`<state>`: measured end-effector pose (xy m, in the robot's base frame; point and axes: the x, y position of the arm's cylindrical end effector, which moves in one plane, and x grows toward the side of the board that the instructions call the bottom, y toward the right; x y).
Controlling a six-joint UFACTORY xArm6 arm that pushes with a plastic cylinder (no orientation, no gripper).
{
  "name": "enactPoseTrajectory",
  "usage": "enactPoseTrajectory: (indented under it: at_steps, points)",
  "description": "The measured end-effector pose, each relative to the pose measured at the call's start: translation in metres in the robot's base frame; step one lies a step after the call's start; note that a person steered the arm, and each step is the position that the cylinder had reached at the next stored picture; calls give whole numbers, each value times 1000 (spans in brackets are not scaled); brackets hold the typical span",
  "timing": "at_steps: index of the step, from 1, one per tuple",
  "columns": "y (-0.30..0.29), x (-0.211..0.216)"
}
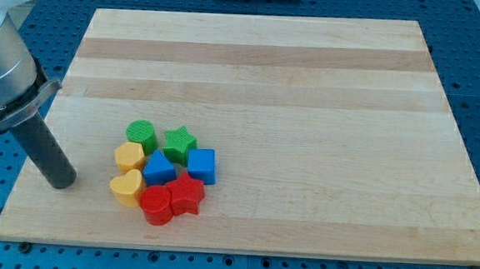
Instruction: Separate the green and blue blocks from the group of blocks
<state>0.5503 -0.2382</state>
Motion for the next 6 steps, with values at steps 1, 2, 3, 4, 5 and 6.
enactPoseTrajectory:
  at_steps: [1,2,3,4,5,6]
  points:
    - [0,0]
    - [0,0]
    - [0,-1]
    - [0,0]
    - [4,1]
    - [4,-1]
